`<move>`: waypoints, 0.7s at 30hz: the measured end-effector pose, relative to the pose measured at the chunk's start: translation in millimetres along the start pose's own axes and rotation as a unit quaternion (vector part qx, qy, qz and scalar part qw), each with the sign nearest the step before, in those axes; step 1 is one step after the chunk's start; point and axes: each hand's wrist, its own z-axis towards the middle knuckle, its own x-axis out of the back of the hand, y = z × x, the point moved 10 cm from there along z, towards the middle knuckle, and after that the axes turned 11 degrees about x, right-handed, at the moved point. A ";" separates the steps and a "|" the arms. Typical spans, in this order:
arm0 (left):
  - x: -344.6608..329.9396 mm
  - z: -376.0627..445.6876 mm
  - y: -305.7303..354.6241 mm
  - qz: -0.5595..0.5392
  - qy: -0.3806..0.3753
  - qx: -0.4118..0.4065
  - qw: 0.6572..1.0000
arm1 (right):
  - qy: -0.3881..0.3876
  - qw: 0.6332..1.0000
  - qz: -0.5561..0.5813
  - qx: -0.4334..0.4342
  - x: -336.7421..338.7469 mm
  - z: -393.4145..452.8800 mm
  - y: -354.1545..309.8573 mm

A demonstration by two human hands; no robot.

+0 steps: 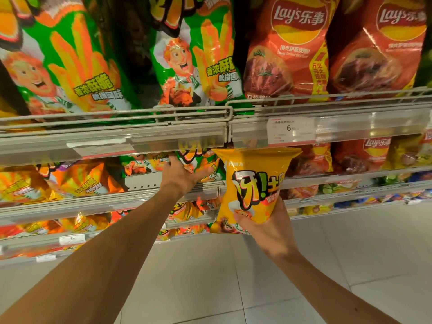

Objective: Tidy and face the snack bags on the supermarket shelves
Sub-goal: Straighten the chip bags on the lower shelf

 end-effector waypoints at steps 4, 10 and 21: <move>15.7 -11.0 -16.0 -0.001 -0.042 -0.041 0.998 | -0.017 1.000 -0.011 0.016 -24.4 -10.4 -19.5; 93.1 -59.0 -56.9 0.165 0.173 -0.240 0.941 | -0.064 0.997 0.027 0.038 -97.6 -23.0 -69.1; 173.1 -36.2 -167.1 0.354 0.202 -0.136 0.903 | -0.109 0.994 -0.010 0.027 -214.7 3.4 -146.5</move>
